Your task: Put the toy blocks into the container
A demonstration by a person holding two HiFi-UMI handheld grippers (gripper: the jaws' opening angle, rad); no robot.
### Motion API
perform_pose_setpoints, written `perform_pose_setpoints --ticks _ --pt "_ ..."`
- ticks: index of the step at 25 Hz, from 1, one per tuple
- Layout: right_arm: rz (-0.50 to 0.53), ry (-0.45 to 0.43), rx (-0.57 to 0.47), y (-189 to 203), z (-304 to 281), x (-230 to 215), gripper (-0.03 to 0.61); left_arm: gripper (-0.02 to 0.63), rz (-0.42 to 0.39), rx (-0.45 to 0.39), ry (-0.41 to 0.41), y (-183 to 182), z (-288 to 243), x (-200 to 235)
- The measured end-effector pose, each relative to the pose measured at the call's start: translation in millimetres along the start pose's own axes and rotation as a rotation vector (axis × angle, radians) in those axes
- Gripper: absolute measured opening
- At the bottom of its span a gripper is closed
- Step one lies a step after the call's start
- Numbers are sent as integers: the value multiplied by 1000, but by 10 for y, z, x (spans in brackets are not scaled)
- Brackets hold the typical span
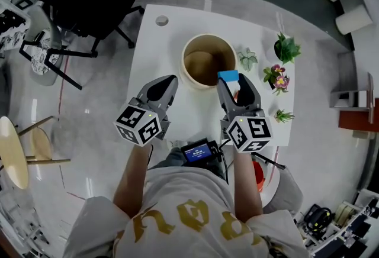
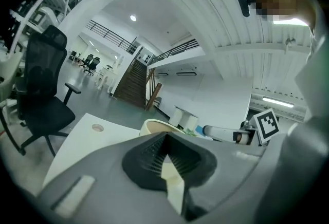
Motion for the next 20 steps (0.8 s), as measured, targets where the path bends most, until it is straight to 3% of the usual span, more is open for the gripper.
perform_pose_setpoints --ticks 20 --pt "66 -59 71 77 -403 -80 291 2 30 7 -63 -48 -219 235"
Point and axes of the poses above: the fingertips, and each gripper's own axes: z backward along the fingers, x to its left, y out of its underside, the point moved 9 cm from there along z, backward along the fingers, and after that the axes turned 7 degrees about z, right-handed, at the moved point
